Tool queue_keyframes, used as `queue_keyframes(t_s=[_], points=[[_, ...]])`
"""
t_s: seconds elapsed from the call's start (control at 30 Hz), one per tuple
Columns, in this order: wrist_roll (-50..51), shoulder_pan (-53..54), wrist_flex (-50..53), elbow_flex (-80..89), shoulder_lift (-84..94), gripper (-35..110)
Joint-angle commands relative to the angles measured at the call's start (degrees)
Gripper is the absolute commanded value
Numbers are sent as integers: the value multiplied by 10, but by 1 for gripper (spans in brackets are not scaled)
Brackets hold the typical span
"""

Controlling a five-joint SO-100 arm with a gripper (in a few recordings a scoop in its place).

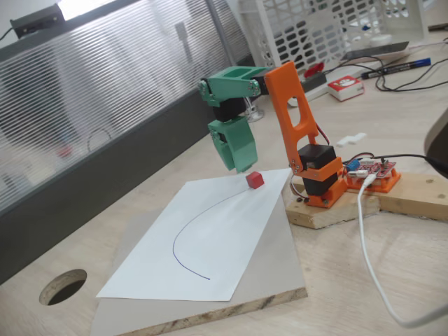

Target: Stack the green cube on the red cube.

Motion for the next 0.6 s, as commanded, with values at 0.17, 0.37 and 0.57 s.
queue_keyframes(t_s=[0.17, 0.37, 0.57], points=[[4, 5, 6, 34, 40, 3], [4, 6, 6, 40, 83, 3], [4, 6, 6, 62, 86, 3]])
